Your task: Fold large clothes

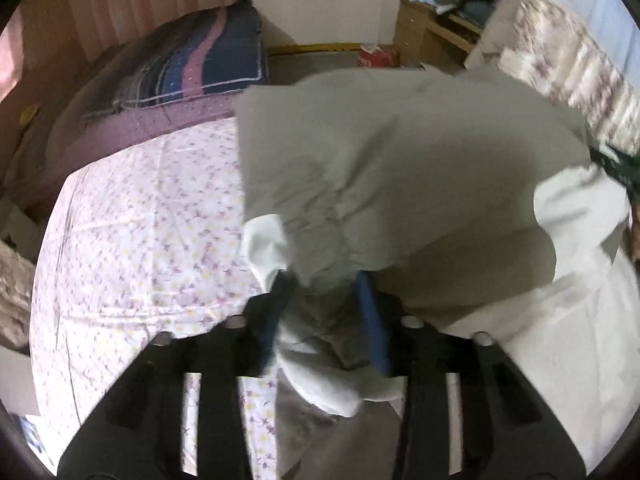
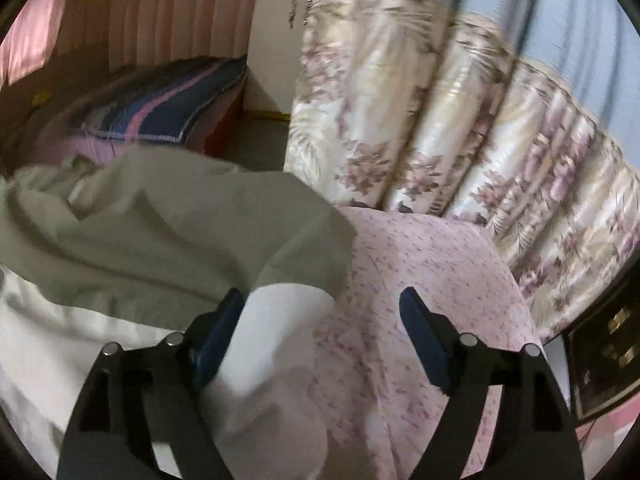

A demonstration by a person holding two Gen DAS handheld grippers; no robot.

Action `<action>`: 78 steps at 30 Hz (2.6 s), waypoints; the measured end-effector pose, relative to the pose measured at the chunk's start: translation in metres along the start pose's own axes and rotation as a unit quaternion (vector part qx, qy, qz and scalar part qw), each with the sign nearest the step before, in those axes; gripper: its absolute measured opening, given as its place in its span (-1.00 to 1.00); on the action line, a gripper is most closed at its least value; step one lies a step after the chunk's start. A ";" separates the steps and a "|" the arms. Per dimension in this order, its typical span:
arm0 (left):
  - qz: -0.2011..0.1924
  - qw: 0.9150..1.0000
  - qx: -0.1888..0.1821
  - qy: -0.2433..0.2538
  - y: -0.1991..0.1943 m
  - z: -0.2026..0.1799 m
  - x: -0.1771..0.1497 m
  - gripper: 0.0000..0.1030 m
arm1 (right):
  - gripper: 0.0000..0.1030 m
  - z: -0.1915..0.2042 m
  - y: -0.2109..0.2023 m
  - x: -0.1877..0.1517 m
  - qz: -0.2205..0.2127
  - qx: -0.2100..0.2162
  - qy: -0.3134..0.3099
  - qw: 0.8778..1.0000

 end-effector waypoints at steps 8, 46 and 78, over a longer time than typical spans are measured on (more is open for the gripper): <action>-0.112 0.985 0.134 0.018 -0.083 0.004 0.028 0.94 | 0.77 0.023 -0.090 0.028 -0.096 0.027 -0.020 0.995; -0.120 0.986 0.106 -0.038 -0.057 -0.020 0.022 0.94 | 0.95 0.026 -0.072 -0.003 -0.032 0.028 -0.031 0.999; -0.059 0.995 -0.042 -0.070 -0.136 -0.097 -0.280 0.82 | -0.60 0.004 -0.220 -0.284 0.063 0.234 0.036 0.969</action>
Point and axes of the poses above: each gripper's, at about its wrist camera, not at the fingertips, and y roughly the way its jaws point, z to its left, x to its top, the point moved 7 cm from there along y, roughly the way its jaws point, and after that the axes turned 1 degree about z, right-handed, at the moved point
